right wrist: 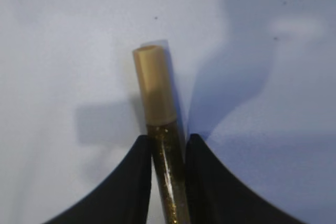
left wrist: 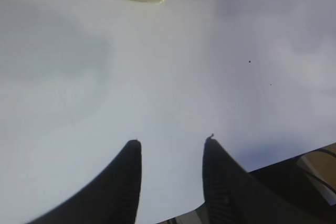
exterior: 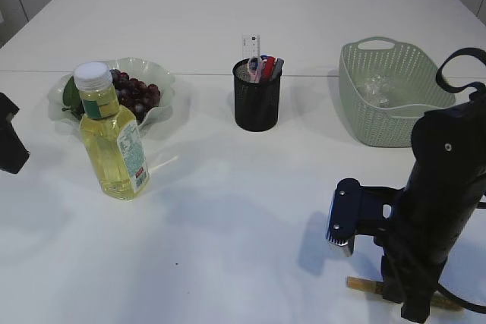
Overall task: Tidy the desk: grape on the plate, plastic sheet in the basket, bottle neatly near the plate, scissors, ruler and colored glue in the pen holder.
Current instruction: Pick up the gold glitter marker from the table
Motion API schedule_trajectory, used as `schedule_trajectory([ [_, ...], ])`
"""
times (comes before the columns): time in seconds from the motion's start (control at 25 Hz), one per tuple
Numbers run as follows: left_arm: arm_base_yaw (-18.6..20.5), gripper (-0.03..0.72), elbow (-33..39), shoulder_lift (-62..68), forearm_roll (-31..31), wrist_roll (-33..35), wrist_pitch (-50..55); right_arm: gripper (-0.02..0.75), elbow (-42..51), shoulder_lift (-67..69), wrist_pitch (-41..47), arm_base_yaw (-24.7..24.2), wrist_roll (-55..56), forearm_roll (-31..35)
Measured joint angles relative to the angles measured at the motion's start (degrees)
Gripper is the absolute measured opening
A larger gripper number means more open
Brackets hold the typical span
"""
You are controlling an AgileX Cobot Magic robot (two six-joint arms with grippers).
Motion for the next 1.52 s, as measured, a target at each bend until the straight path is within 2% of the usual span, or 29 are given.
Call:
schedule_trajectory([
  [0.24,0.0,0.289,0.0,0.0,0.0,0.0,-0.14,0.101,0.0,0.0,-0.21,0.0,0.0,0.0],
  [0.52,0.0,0.289,0.0,0.0,0.0,0.02,-0.13,0.09,-0.1,0.0,-0.46,0.0,-0.12,0.13],
  [0.96,0.0,0.289,0.0,0.0,-0.11,0.12,-0.13,0.087,-4.0,0.1,-0.67,0.0,-1.03,7.53],
  [1.32,0.0,0.289,0.0,0.0,-0.11,0.23,-0.13,0.084,-11.92,0.22,2.34,-0.91,-3.14,19.44],
  [1.52,0.0,0.289,0.0,0.0,-0.19,0.23,-0.17,0.083,-19.36,0.34,3.17,-4.57,-6.01,31.68],
])
